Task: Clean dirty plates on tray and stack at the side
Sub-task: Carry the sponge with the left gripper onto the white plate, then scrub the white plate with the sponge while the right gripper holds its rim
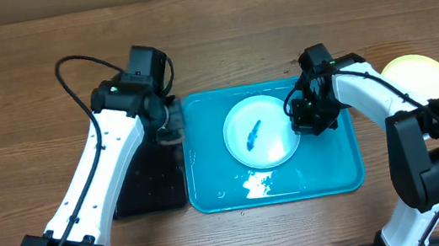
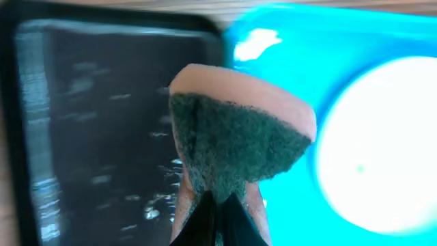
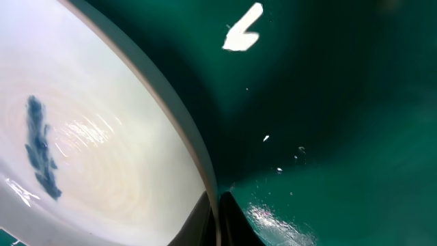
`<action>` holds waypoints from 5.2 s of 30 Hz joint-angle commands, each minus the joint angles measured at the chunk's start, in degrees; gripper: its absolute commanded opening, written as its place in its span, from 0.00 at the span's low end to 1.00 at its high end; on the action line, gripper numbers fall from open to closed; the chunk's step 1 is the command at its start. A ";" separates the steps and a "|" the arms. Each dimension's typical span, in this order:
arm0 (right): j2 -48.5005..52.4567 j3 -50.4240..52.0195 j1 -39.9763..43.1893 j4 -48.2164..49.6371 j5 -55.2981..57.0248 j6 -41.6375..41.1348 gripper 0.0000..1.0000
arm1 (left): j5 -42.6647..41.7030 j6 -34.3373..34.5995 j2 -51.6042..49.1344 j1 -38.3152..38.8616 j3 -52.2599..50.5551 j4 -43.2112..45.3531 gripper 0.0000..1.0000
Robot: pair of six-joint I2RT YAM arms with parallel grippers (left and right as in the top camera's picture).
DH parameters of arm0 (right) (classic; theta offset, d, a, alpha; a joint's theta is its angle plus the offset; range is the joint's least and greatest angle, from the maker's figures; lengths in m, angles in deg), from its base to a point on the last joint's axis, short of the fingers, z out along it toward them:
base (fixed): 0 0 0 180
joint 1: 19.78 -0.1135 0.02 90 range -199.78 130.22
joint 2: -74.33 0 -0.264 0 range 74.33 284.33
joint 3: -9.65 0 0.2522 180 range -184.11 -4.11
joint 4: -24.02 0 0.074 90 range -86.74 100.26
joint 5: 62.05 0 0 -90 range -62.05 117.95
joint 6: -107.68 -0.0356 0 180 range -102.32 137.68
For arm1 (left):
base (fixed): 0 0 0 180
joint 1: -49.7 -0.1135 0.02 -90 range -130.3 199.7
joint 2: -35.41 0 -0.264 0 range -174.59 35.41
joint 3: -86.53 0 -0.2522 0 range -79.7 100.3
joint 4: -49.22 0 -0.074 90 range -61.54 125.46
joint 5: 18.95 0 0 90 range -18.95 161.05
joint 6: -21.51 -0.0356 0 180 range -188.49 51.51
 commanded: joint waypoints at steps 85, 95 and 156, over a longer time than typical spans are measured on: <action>-0.48 -0.07 -9.07 -0.09 -1.11 -1.95 0.04 | 12.00 5.33 -22.51 19.19 0.50 -0.72 0.04; -0.48 -0.07 -9.07 -0.11 -1.11 -1.57 0.04 | -15.93 -0.46 -22.58 19.85 0.50 7.67 0.04; -0.48 -0.07 -9.07 -2.27 -1.11 -1.53 0.04 | -14.43 -9.33 -28.13 19.58 9.25 -1.99 0.04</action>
